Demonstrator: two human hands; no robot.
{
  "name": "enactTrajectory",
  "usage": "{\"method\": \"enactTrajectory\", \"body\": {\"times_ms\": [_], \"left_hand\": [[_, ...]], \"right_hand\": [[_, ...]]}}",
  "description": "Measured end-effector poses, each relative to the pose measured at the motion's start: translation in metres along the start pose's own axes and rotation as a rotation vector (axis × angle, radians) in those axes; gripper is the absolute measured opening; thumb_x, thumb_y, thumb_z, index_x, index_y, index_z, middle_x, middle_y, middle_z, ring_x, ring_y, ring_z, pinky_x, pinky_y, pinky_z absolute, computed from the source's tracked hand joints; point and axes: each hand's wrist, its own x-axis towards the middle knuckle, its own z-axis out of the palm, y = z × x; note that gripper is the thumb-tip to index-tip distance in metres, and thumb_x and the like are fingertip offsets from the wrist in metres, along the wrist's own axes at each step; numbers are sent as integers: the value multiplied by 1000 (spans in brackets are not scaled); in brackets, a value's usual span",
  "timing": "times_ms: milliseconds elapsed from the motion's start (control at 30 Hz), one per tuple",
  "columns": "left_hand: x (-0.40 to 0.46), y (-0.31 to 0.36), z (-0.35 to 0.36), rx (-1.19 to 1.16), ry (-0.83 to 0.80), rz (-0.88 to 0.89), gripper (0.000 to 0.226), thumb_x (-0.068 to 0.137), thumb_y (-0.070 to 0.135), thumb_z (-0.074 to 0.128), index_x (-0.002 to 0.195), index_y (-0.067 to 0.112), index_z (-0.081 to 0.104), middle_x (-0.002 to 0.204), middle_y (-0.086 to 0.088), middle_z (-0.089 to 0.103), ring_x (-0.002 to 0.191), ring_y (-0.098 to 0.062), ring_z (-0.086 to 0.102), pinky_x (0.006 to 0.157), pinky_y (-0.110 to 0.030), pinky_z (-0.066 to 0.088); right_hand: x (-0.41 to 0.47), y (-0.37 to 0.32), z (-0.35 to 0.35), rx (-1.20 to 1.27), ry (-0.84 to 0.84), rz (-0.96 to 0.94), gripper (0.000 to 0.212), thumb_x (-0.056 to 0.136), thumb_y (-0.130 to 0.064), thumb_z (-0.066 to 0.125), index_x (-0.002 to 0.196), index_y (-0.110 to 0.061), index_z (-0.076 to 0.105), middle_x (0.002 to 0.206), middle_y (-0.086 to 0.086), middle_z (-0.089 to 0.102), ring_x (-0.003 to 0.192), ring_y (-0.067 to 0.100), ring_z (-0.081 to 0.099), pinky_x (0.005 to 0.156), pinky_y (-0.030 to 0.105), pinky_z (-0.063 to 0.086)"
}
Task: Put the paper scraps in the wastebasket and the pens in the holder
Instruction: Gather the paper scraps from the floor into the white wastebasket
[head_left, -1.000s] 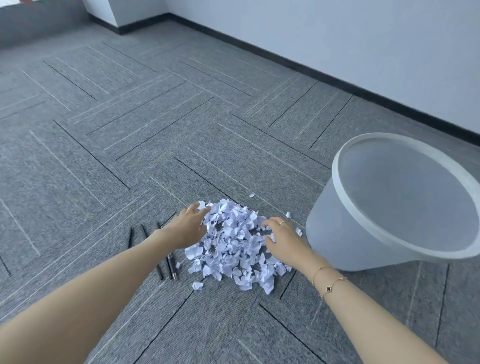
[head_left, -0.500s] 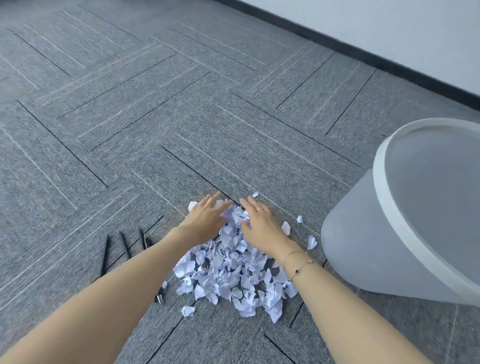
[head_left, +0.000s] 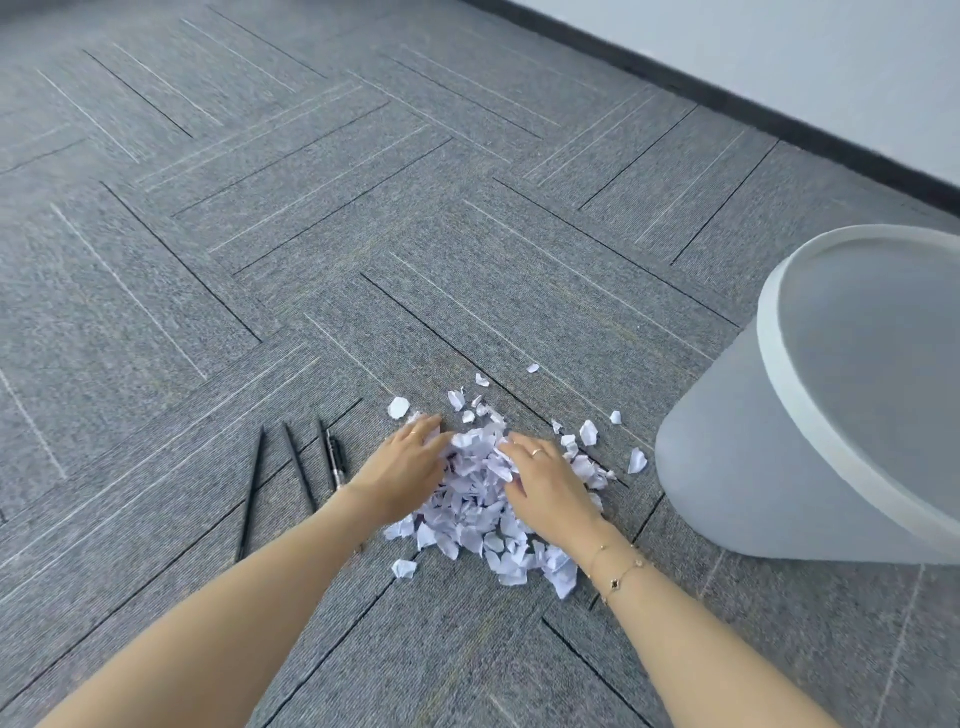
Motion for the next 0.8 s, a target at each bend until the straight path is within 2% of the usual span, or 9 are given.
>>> {"method": "enactTrajectory", "body": {"times_ms": [133, 200, 333, 433, 500, 600, 667, 733, 800], "left_hand": [[-23, 5, 10, -15, -32, -20, 45, 97, 39, 21, 139, 26, 29, 156, -1, 10, 143, -24, 12, 115, -44, 18], [-29, 6, 13, -7, 17, -22, 53, 93, 47, 17, 142, 28, 19, 156, 1, 7, 143, -22, 12, 116, -41, 14], [-38, 10, 20, -9, 117, -26, 65, 88, 63, 14, 143, 37, -10, 152, 3, -17, 141, -19, -12, 114, -40, -5], [-39, 16, 30, 20, 134, -4, 63, 89, 62, 13, 141, 39, -16, 152, 1, -23, 140, -22, -22, 113, -42, -13], [-34, 16, 38, 46, 149, -6, 61, 91, 60, 10, 142, 37, -15, 152, 0, -22, 139, -22, -24, 112, -41, -16], [-25, 13, 48, 80, 176, -24, 59, 93, 58, 9, 142, 36, -16, 153, 0, -19, 141, -22, -21, 114, -40, -15], [-19, 11, 52, 80, 192, -18, 58, 94, 56, 11, 142, 37, -14, 154, 0, -14, 142, -21, -16, 116, -40, -13], [-14, 8, 52, 69, 234, -5, 55, 94, 56, 13, 143, 37, -5, 154, 0, -1, 143, -20, -2, 117, -41, -3], [-9, 6, 51, 67, 275, -1, 53, 94, 54, 15, 143, 34, 12, 152, -4, 21, 140, -22, 22, 114, -44, 13]], "right_hand": [[-24, -2, 5, -7, 11, 17, 42, 93, -22, 41, 134, -18, 40, 151, -2, 27, 137, 16, 25, 113, 38, 29], [-32, -1, 8, -24, 44, 25, 44, 95, -29, 33, 137, -16, 37, 151, 1, 27, 139, 16, 23, 114, 37, 26], [-44, 1, 21, -124, 154, 24, 59, 94, -49, 22, 145, -21, 14, 156, 3, 8, 143, 19, 6, 117, 42, 14], [-46, 0, 36, -179, 146, 24, 66, 92, -57, 18, 147, -27, -3, 156, 3, -12, 143, 22, -10, 117, 41, 1], [-41, -2, 43, -167, 164, 35, 66, 93, -57, 19, 146, -28, -6, 155, 2, -15, 142, 21, -14, 114, 37, -5], [-30, -4, 53, -136, 186, 51, 63, 95, -54, 19, 147, -26, -3, 156, 2, -10, 142, 19, -12, 113, 36, -5], [-22, -5, 57, -146, 217, 51, 60, 96, -53, 16, 147, -25, 1, 155, 4, -1, 143, 22, -3, 114, 38, 2], [-14, -5, 58, -161, 254, 65, 58, 96, -51, 15, 147, -22, 10, 154, 7, 14, 143, 23, 12, 115, 41, 15], [-7, -5, 57, -161, 307, 64, 54, 97, -48, 20, 143, -20, 23, 147, 8, 36, 136, 24, 34, 109, 40, 30]]}}
